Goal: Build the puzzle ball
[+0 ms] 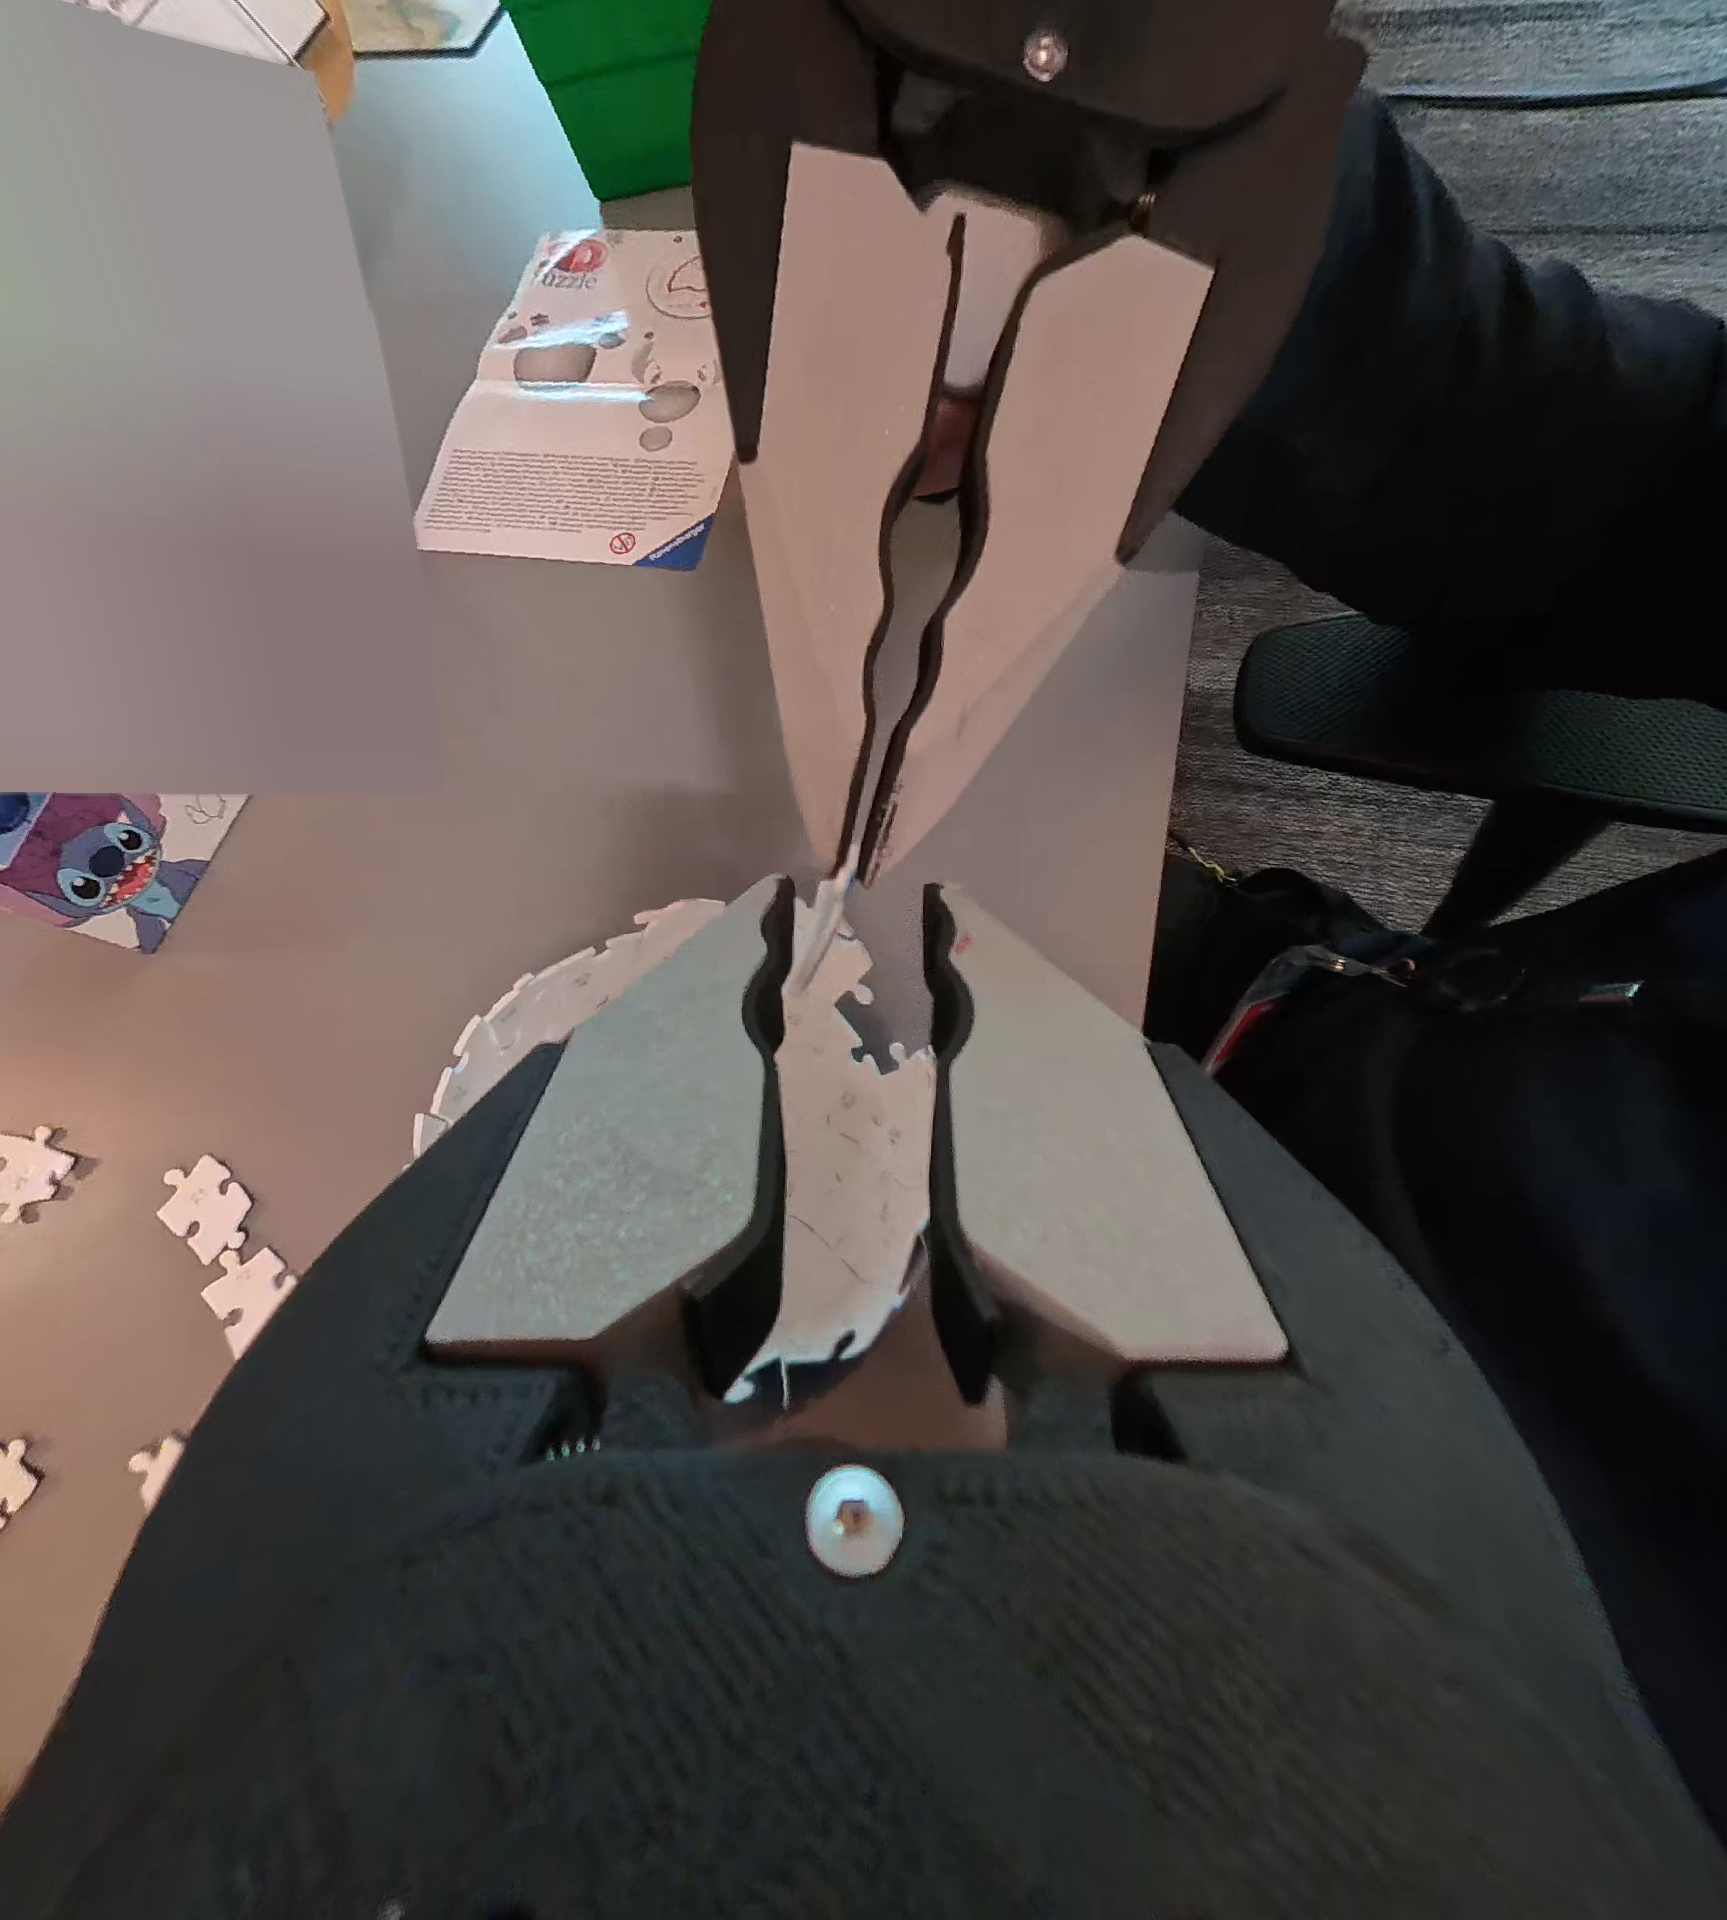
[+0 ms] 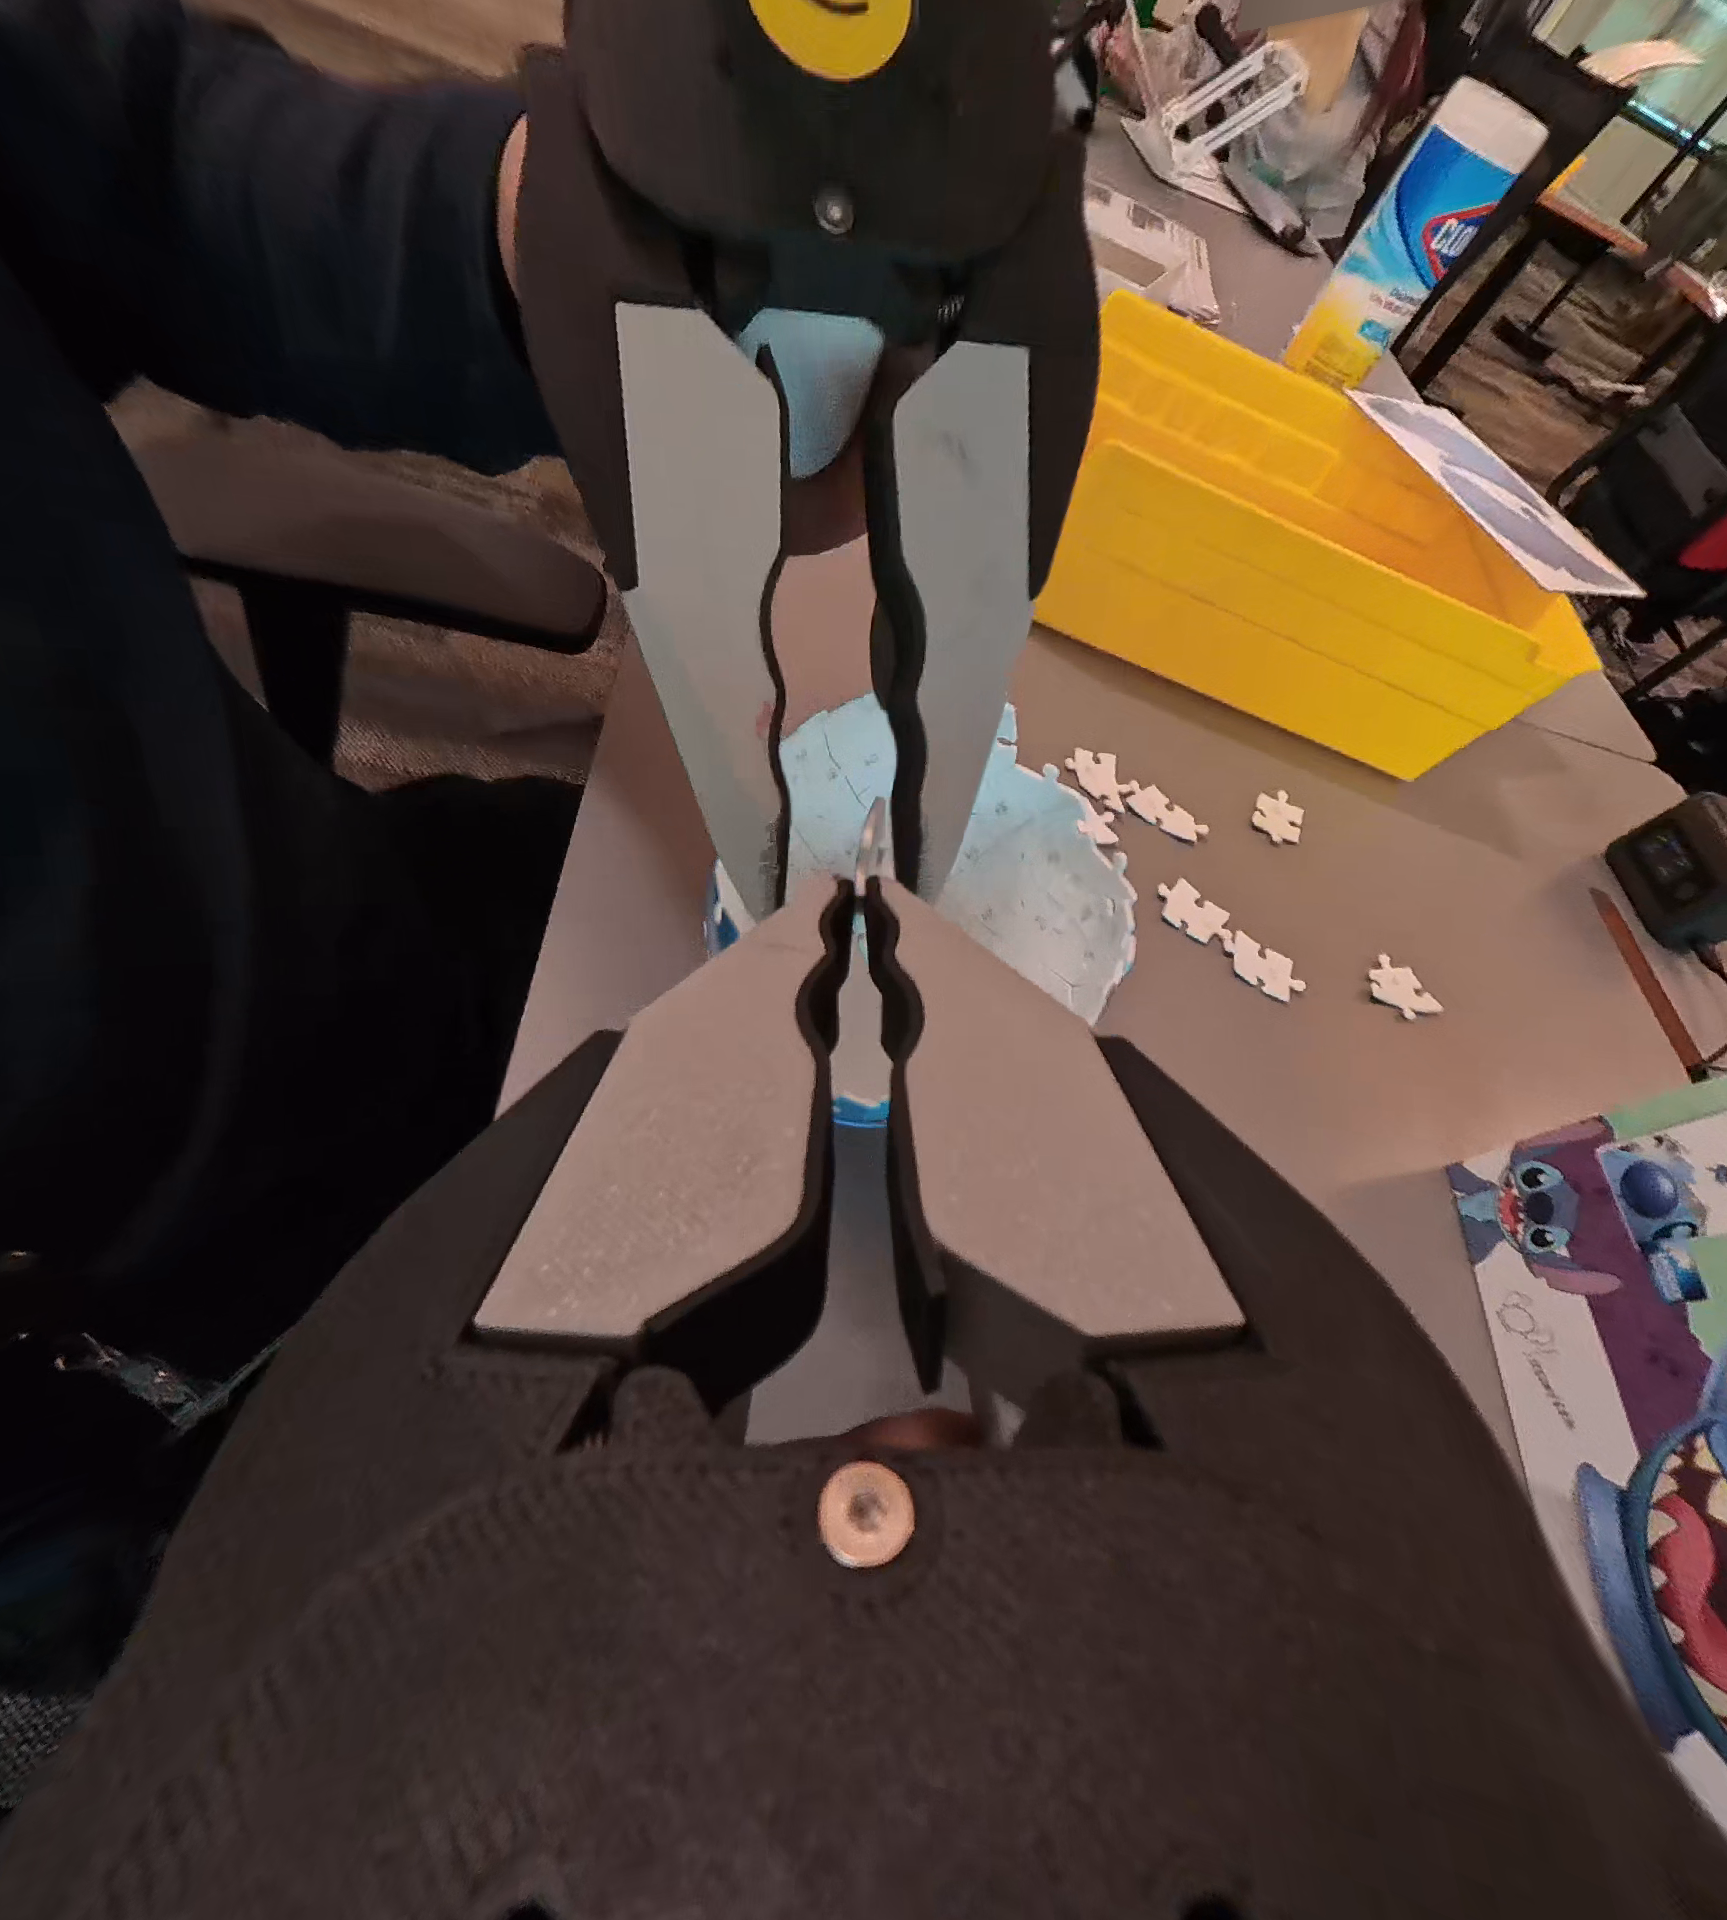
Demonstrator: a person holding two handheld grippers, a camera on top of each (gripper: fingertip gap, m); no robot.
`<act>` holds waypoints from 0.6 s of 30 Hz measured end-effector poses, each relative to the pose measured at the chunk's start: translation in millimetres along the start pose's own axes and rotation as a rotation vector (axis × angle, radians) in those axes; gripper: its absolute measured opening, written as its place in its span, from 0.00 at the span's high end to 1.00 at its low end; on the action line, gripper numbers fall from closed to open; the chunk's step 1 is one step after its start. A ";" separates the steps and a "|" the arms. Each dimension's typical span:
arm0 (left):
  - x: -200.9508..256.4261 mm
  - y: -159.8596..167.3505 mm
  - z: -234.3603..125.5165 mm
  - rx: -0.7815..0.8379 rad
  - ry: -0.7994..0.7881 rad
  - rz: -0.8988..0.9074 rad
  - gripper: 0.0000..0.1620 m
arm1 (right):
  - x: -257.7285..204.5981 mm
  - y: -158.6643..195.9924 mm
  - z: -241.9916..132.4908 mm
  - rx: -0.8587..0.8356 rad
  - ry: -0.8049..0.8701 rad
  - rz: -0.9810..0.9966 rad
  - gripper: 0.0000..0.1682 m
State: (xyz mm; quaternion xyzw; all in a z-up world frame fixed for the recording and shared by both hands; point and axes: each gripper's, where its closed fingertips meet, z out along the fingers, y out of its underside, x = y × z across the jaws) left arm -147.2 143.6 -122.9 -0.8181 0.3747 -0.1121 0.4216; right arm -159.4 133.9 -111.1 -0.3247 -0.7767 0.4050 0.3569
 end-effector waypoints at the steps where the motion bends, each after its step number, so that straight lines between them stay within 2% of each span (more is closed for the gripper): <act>1: 1.2 -0.8 -1.2 0.005 -0.002 0.005 0.87 | -2.6 -0.9 0.9 0.004 -0.011 -0.003 1.00; 4: 2.4 0.9 -1.3 -0.009 -0.009 0.012 0.92 | -3.8 1.2 4.7 -0.002 -0.032 0.017 1.00; 10: 0.2 12.3 6.1 -0.075 0.027 -0.029 0.95 | -2.8 12.7 8.0 -0.016 -0.059 0.070 1.00; 11: -2.5 12.8 5.5 -0.083 0.034 -0.039 1.00 | 1.7 14.2 4.8 -0.018 -0.034 0.069 0.98; 12: -8.0 13.1 4.2 -0.095 0.027 -0.055 1.00 | 6.4 17.6 1.0 -0.031 -0.008 0.067 0.92; 13: -13.2 12.5 2.5 -0.106 0.025 -0.071 1.00 | 9.6 22.2 -3.2 -0.046 0.009 0.063 0.92; 15: -19.4 8.9 -0.9 -0.117 0.037 -0.101 1.00 | 13.3 27.1 -9.6 -0.048 0.030 0.059 0.93; 17: -21.2 6.4 -2.8 -0.128 0.042 -0.100 1.00 | 14.9 25.5 -12.0 -0.024 0.034 0.070 1.00; 18: -20.9 4.8 -3.4 -0.125 0.039 -0.086 1.00 | 15.0 24.5 -12.5 -0.017 0.030 0.077 0.98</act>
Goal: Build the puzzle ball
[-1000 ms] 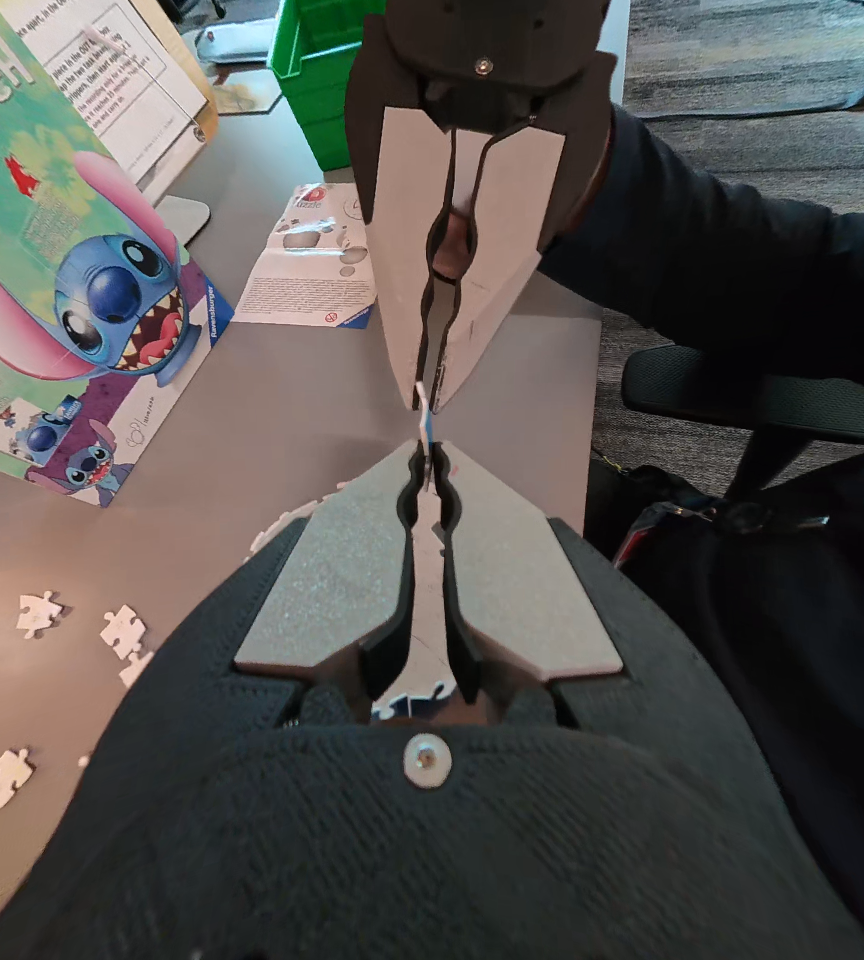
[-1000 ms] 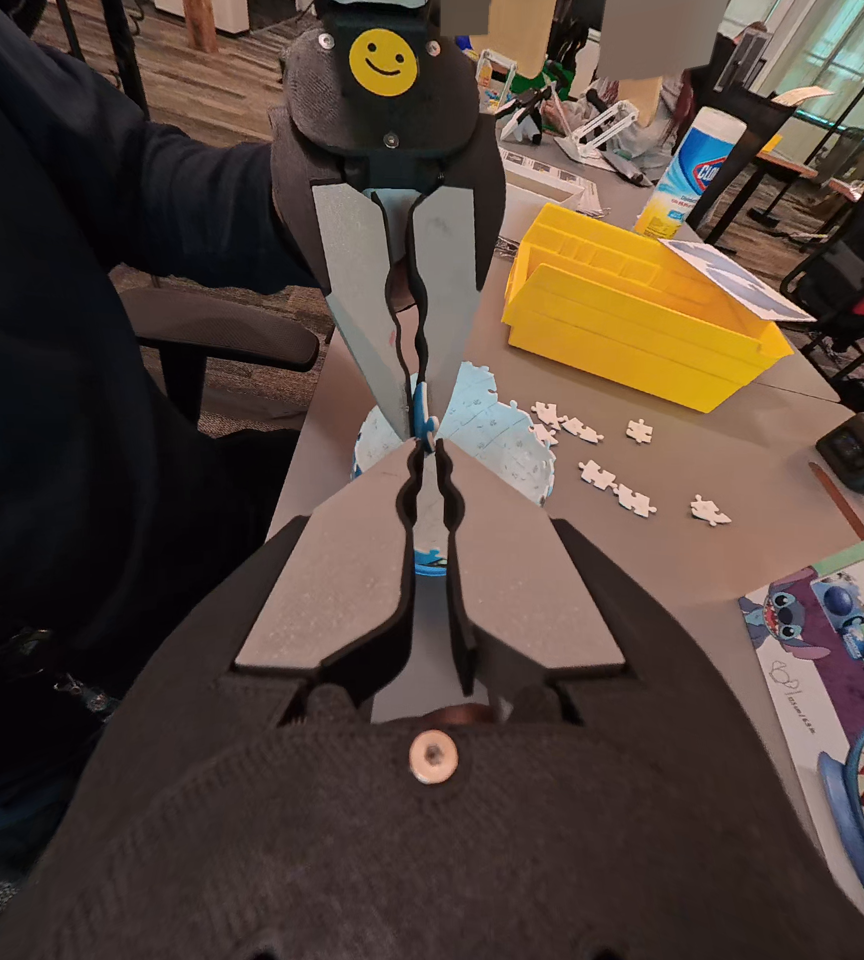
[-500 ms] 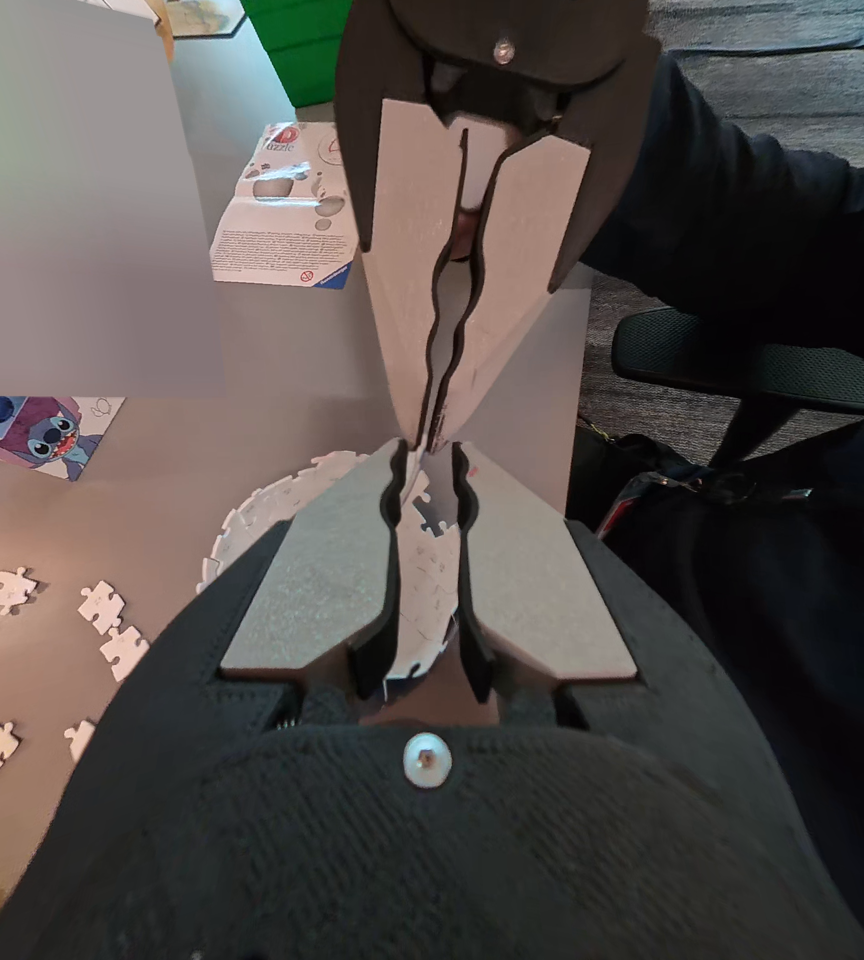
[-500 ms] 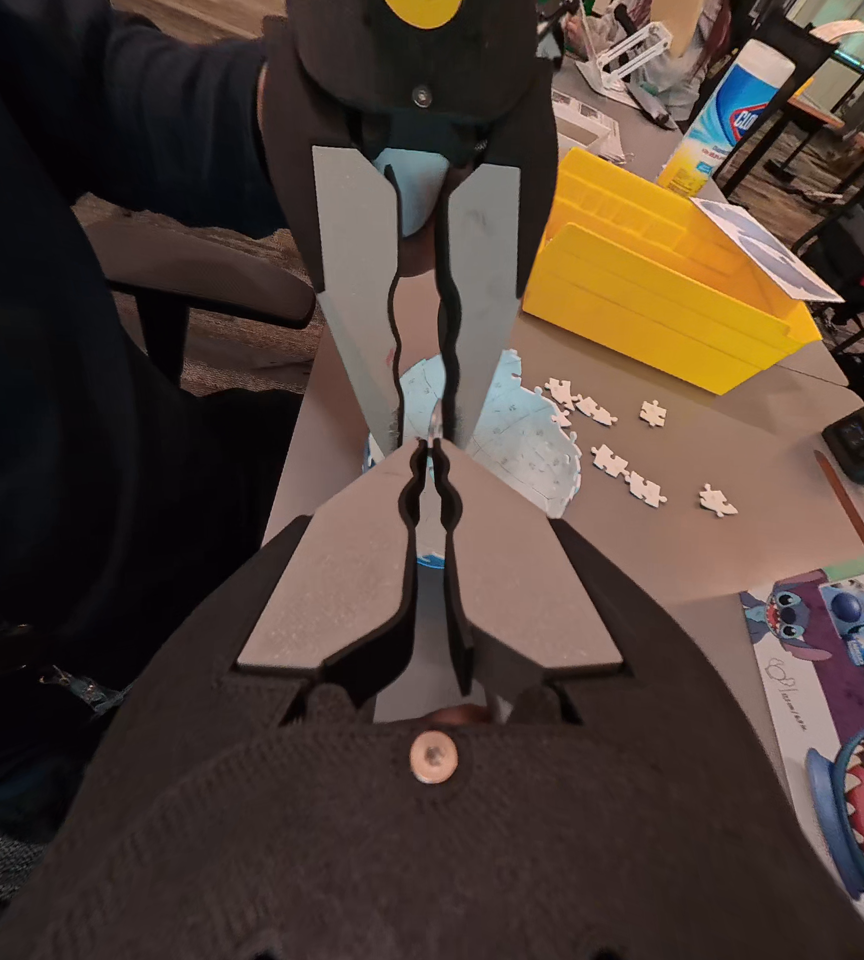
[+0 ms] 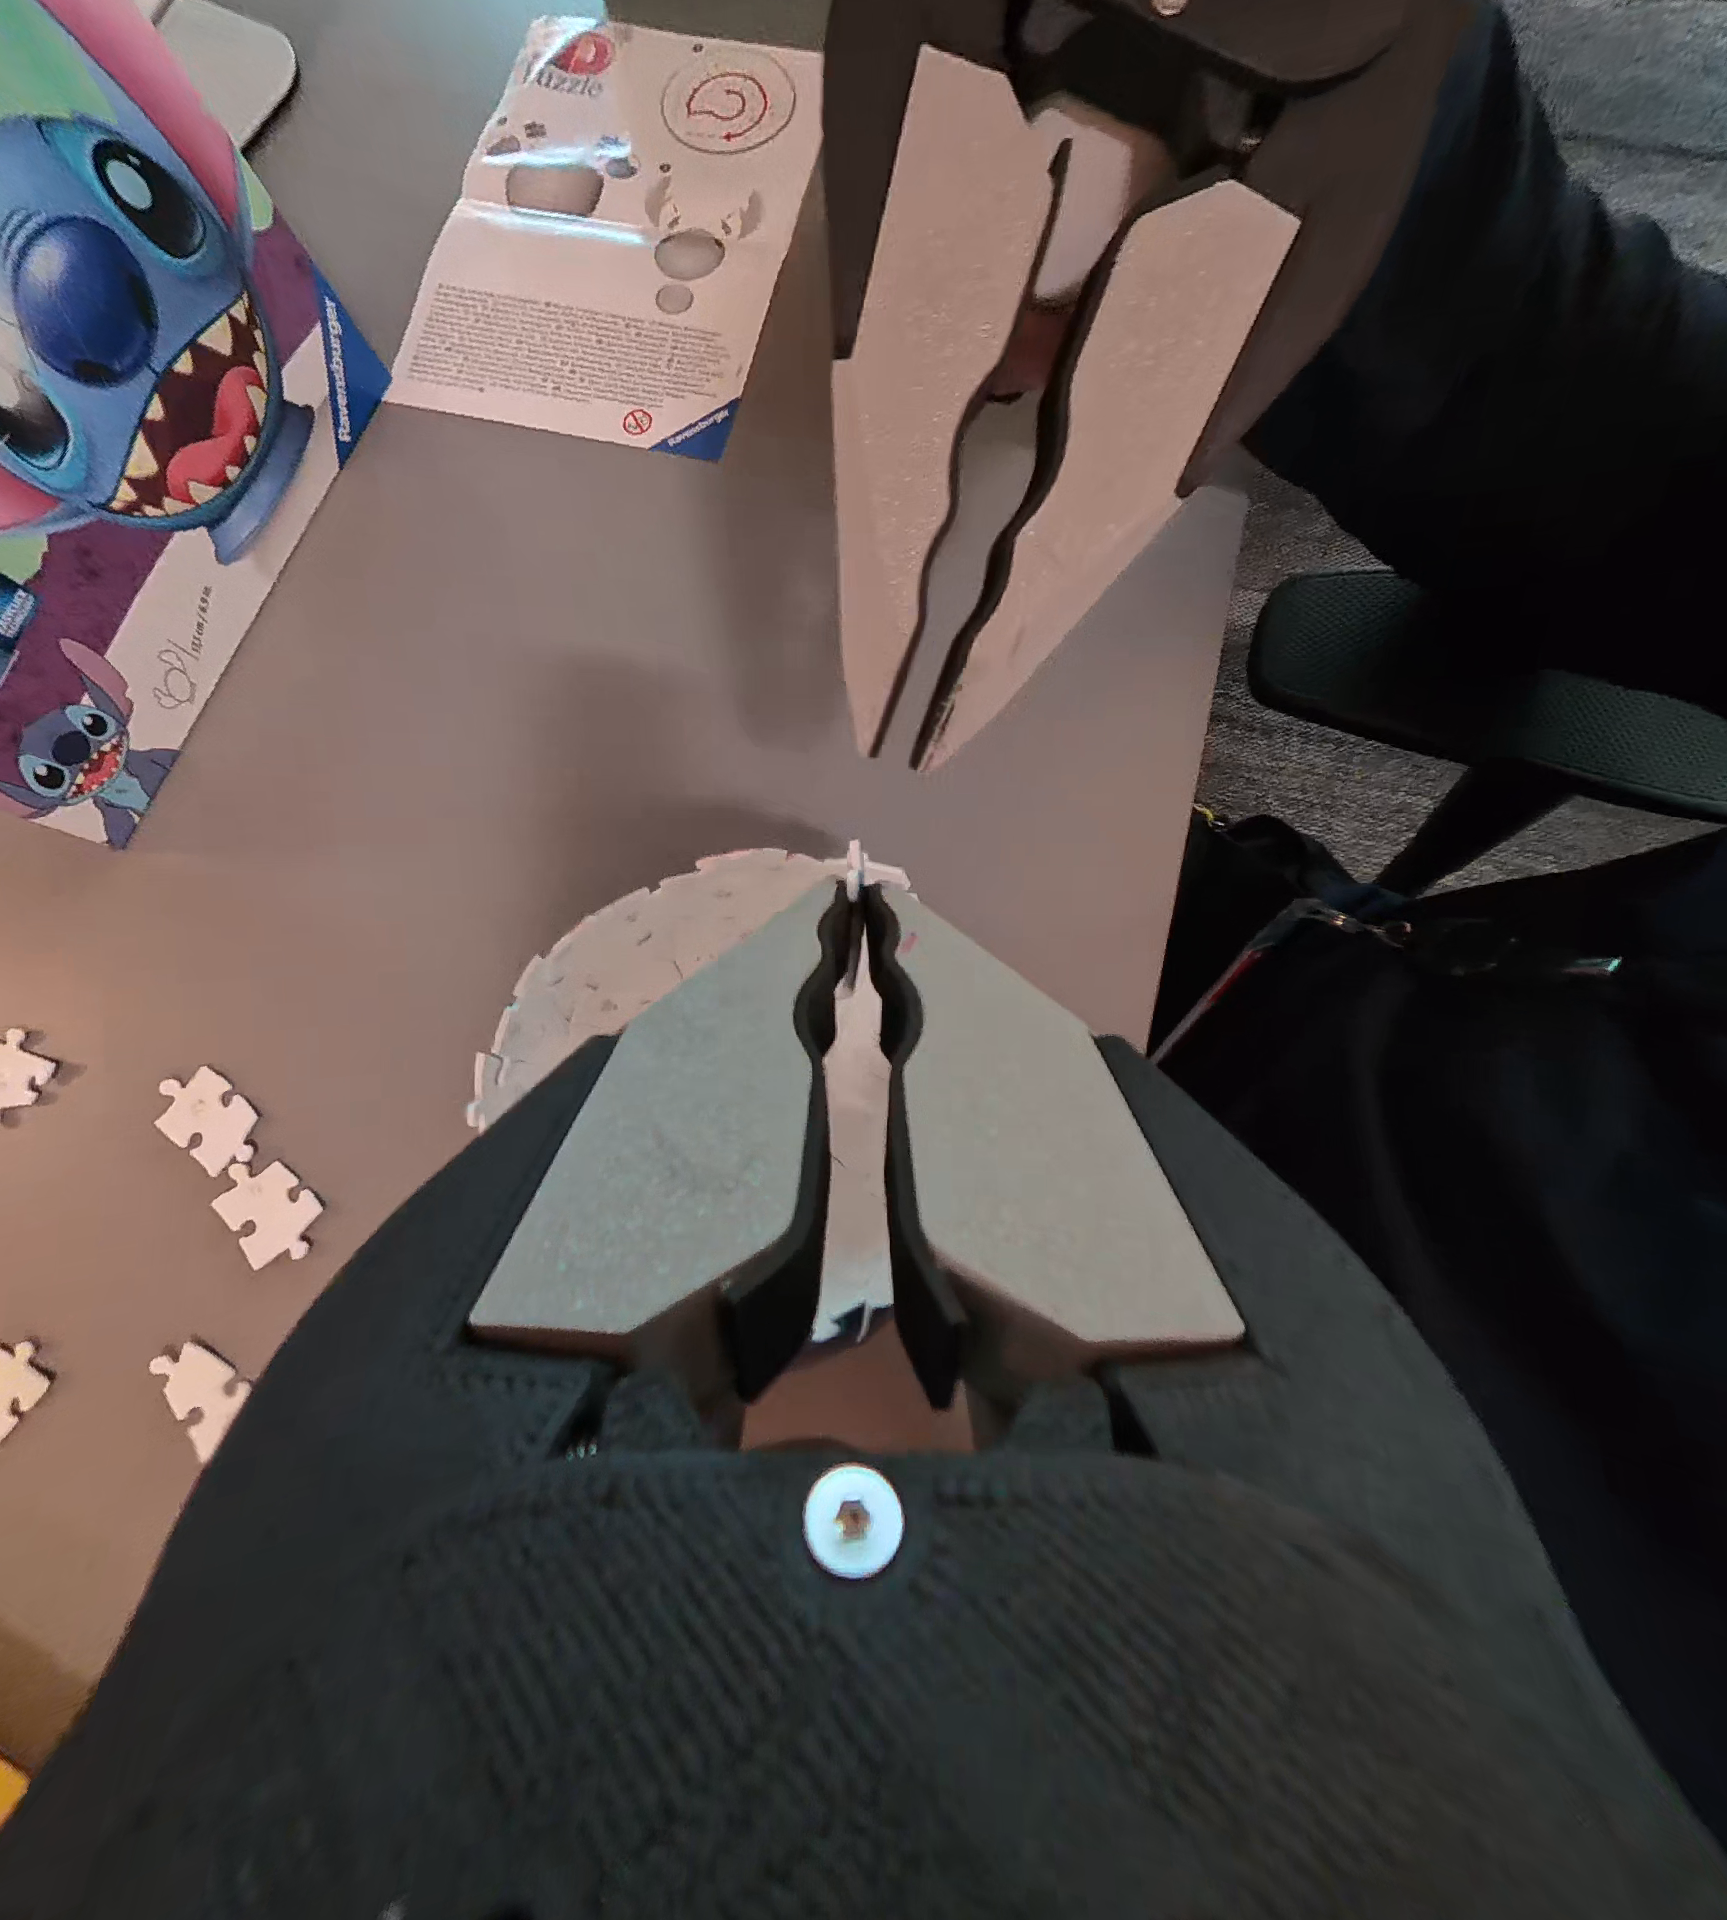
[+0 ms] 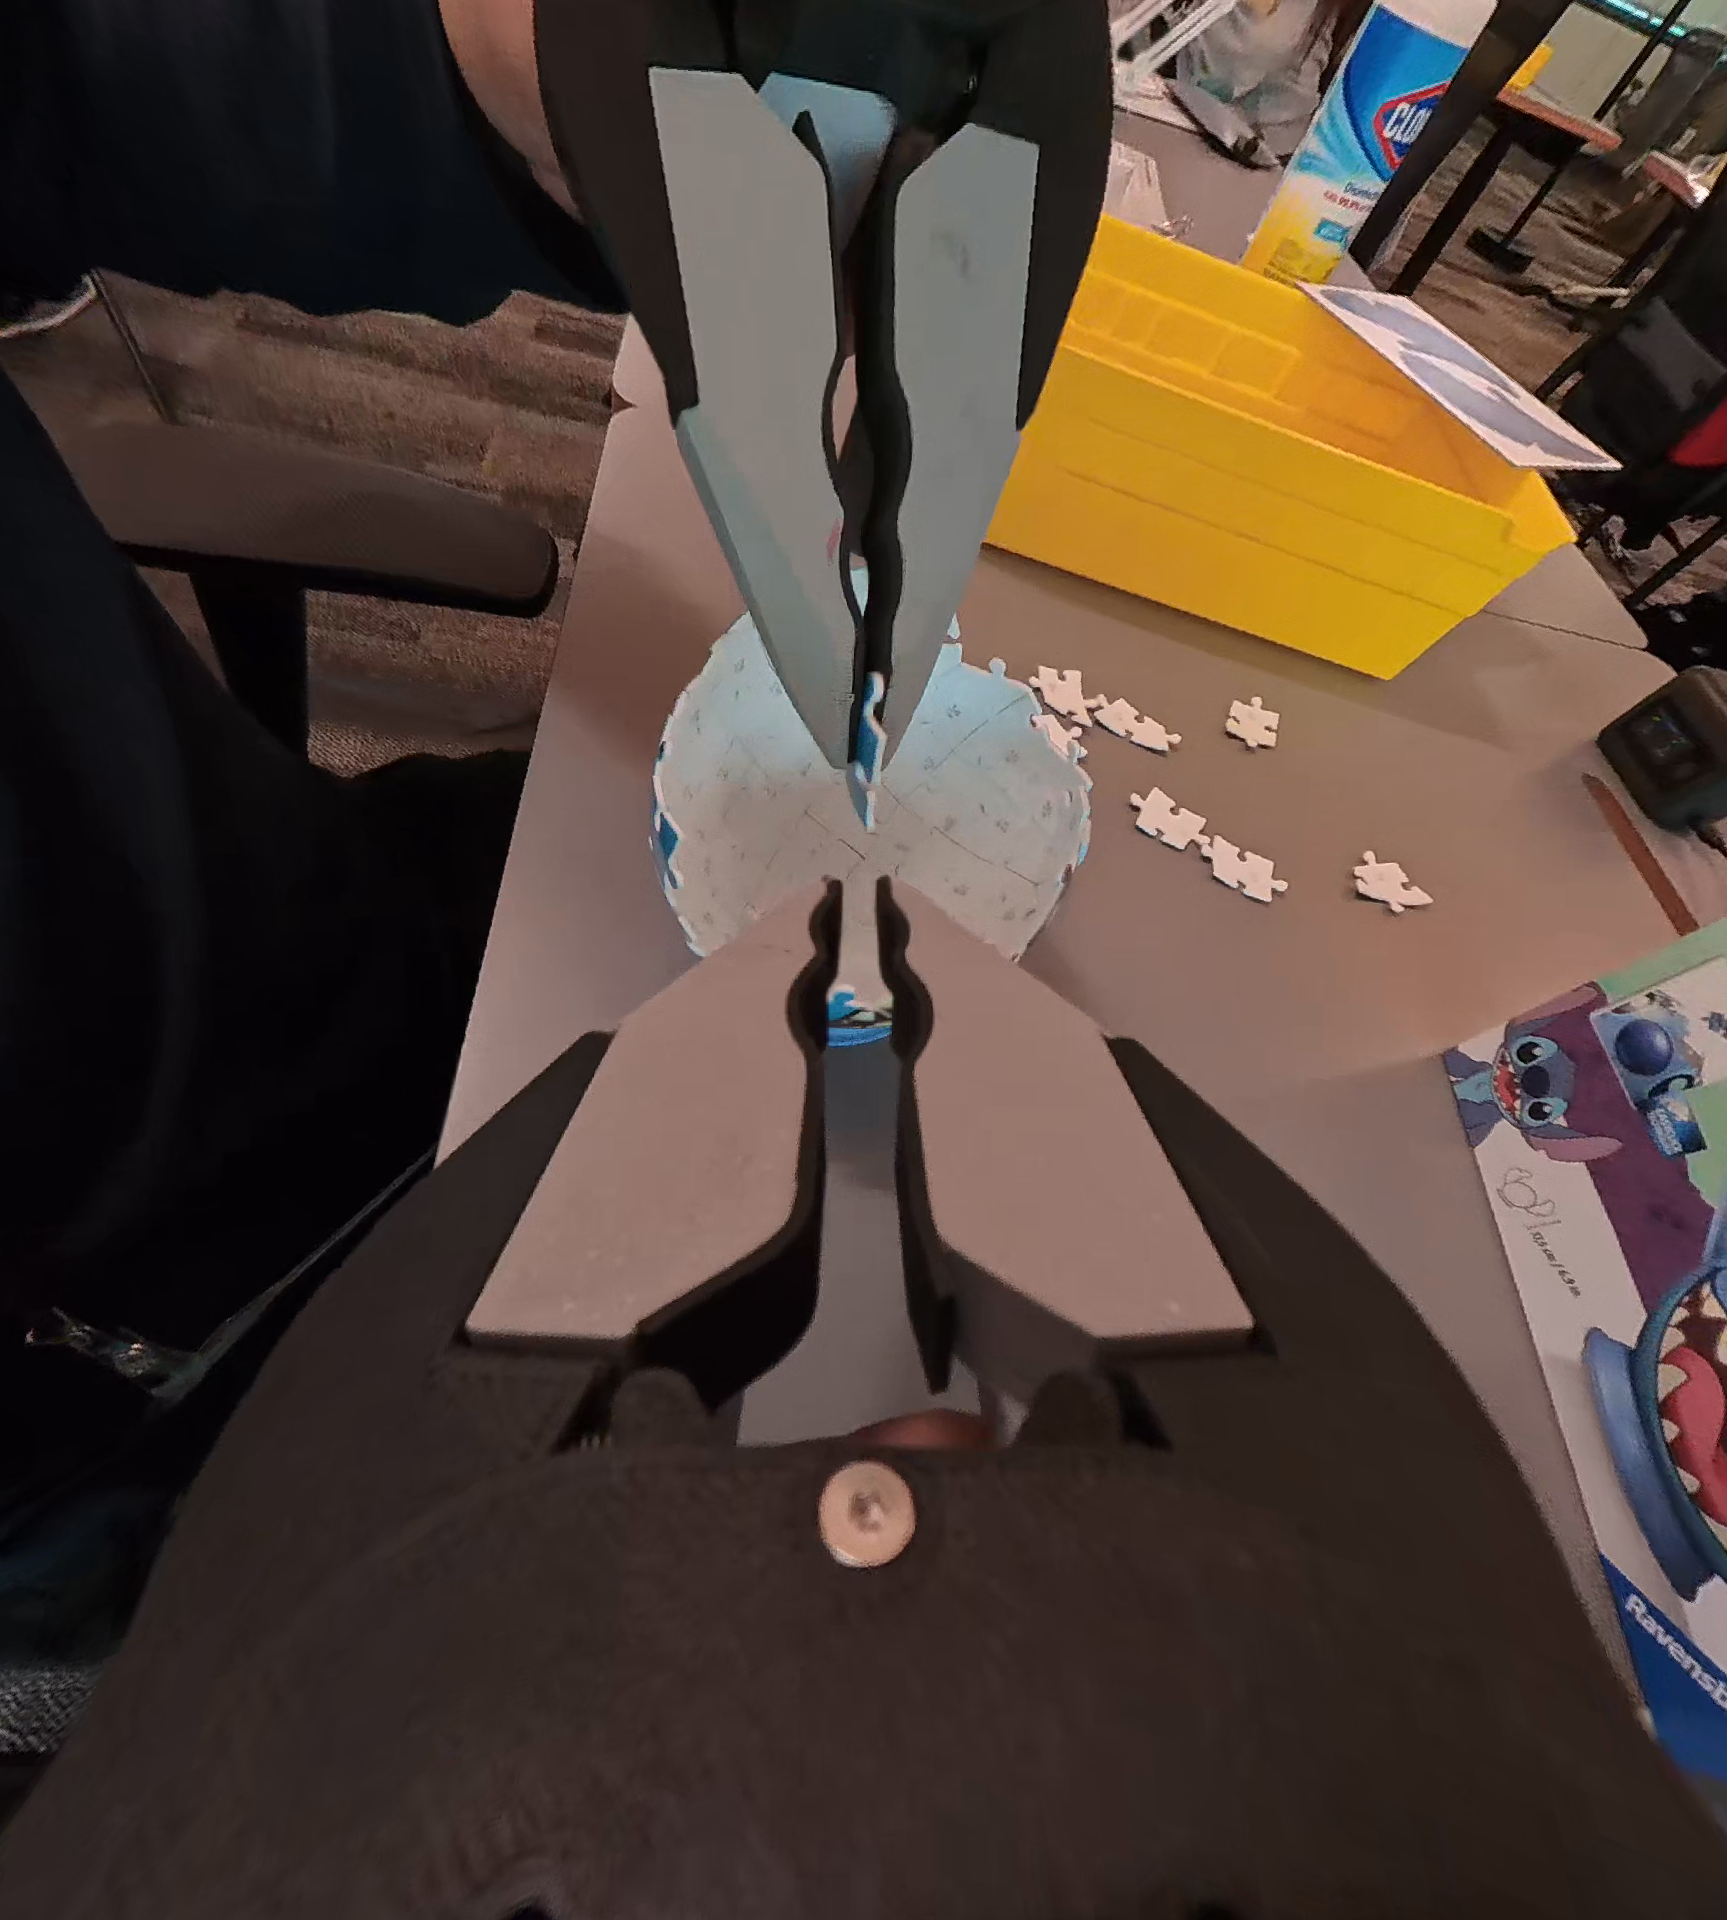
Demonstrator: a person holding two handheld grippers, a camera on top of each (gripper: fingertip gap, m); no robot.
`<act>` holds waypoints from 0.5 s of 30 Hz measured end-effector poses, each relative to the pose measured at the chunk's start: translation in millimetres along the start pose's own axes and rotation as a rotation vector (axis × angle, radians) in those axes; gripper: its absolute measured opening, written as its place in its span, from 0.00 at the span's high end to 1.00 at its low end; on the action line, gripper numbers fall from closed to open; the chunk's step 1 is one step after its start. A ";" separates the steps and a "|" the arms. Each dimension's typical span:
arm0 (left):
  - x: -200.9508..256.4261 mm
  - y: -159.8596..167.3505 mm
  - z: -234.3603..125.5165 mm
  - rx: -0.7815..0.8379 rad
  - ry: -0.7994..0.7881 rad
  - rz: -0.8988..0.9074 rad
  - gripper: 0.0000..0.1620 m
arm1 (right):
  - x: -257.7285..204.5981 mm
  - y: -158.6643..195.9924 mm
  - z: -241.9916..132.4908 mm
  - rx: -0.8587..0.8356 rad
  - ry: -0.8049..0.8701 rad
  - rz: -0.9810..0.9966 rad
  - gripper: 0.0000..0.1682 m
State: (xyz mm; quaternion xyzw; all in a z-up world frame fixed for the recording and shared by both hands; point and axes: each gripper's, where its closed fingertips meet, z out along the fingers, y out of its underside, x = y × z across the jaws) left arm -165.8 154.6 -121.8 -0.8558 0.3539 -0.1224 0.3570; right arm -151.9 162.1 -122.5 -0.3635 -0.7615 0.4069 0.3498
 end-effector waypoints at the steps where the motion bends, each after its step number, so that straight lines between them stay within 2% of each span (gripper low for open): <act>1: 1.7 -1.3 -0.4 0.005 0.001 0.013 1.00 | -1.1 -2.0 -0.4 0.012 -0.009 0.004 0.95; 3: 9.8 -4.6 -0.7 0.031 0.029 0.039 1.00 | -3.5 -8.9 -1.4 0.057 -0.026 0.013 0.92; 7: 17.2 -6.4 2.9 0.065 0.051 0.082 1.00 | -8.9 -22.2 2.0 0.143 -0.059 0.012 0.97; 9: 14.5 -4.6 4.9 0.052 0.028 0.097 1.00 | -9.7 -23.1 6.1 0.144 -0.060 0.007 1.00; 15: 12.2 -5.2 5.2 0.061 0.020 0.110 1.00 | -9.4 -25.1 8.5 0.146 -0.044 -0.016 1.00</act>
